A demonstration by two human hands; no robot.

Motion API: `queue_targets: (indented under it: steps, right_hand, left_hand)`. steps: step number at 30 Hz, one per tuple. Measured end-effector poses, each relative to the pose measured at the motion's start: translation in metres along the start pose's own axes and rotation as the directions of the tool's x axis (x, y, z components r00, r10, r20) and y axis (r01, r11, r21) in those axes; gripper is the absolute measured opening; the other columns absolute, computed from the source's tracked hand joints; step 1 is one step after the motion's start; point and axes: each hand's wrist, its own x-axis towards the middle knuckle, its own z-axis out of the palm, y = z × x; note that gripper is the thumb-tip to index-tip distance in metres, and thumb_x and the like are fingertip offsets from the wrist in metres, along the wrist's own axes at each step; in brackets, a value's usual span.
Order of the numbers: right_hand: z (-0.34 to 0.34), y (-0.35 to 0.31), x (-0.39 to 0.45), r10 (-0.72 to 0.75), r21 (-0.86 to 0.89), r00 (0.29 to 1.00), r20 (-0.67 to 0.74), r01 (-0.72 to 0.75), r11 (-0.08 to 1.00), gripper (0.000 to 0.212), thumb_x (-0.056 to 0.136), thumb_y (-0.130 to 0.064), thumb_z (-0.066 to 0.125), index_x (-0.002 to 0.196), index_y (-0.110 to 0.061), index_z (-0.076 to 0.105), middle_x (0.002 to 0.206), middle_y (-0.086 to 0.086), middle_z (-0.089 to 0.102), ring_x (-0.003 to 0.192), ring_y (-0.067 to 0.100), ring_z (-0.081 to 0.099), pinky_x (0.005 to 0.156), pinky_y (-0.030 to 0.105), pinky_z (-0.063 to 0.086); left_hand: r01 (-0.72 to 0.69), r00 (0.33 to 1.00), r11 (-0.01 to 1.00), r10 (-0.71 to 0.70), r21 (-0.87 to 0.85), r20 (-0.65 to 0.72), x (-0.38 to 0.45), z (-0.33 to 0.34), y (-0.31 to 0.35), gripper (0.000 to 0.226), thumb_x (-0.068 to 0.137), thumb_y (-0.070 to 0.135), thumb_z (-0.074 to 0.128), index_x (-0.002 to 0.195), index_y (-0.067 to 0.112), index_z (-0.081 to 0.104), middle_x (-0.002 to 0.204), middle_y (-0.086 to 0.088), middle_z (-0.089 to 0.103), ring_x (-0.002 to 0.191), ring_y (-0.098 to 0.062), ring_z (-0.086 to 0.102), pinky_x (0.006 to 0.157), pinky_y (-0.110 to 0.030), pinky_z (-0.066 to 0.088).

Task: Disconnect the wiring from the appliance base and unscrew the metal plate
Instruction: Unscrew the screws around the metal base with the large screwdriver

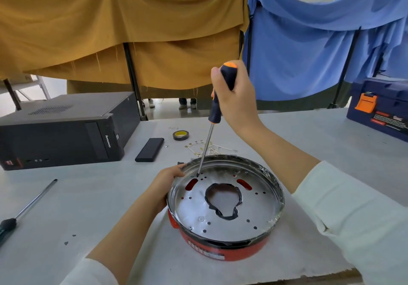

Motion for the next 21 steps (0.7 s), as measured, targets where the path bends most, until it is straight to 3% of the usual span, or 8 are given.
queue_targets:
  steps: [5, 11, 18, 21]
  right_hand:
    - [0.025, 0.017, 0.001, -0.036, -0.130, 0.996, 0.076, 0.046, 0.990, 0.022, 0.090, -0.040, 0.055, 0.091, -0.020, 0.046, 0.065, -0.008, 0.049, 0.059, 0.012, 0.053, 0.061, 0.039, 0.050]
    - [0.039, 0.041, -0.006, 0.023, -0.138, 0.986, 0.167, 0.000, 0.990, 0.024, 0.090, -0.043, 0.057, 0.097, -0.023, 0.044, 0.068, -0.004, 0.053, 0.060, 0.017, 0.059, 0.057, 0.043, 0.053]
    - [0.053, 0.053, -0.005, 0.012, -0.022, 1.000, -0.003, -0.012, 1.000, 0.018, 0.089, -0.046, 0.057, 0.090, -0.035, 0.042, 0.068, -0.008, 0.049, 0.057, 0.023, 0.055, 0.052, 0.045, 0.051]
    - [0.057, 0.051, -0.002, -0.031, 0.026, 0.997, -0.070, 0.033, 0.999, 0.017, 0.088, -0.044, 0.056, 0.090, -0.037, 0.041, 0.067, -0.011, 0.049, 0.054, 0.020, 0.054, 0.049, 0.040, 0.051]
  left_hand:
    - [-0.037, 0.999, 0.999, 0.037, -0.018, 0.032, 0.008, -0.001, 0.001, 0.044, 0.083, -0.003, 0.040, 0.115, 0.012, 0.066, 0.090, -0.018, 0.070, 0.054, -0.020, 0.065, 0.041, -0.021, 0.045]
    - [-0.047, 0.994, 0.999, 0.049, -0.020, 0.102, 0.016, -0.005, 0.001, 0.047, 0.083, -0.003, 0.036, 0.118, 0.011, 0.064, 0.108, -0.023, 0.066, 0.063, -0.022, 0.064, 0.047, -0.022, 0.047]
    - [-0.057, 0.989, 0.989, 0.038, 0.136, 0.140, 0.045, -0.002, 0.005, 0.052, 0.089, -0.015, 0.029, 0.130, 0.008, 0.051, 0.112, -0.004, 0.058, 0.088, -0.014, 0.059, 0.064, -0.014, 0.050]
    - [-0.154, 0.979, 0.985, 0.142, 0.075, 0.147, 0.035, -0.011, -0.005, 0.050, 0.083, -0.005, 0.035, 0.119, 0.013, 0.065, 0.112, -0.008, 0.069, 0.104, -0.024, 0.064, 0.089, -0.029, 0.050]
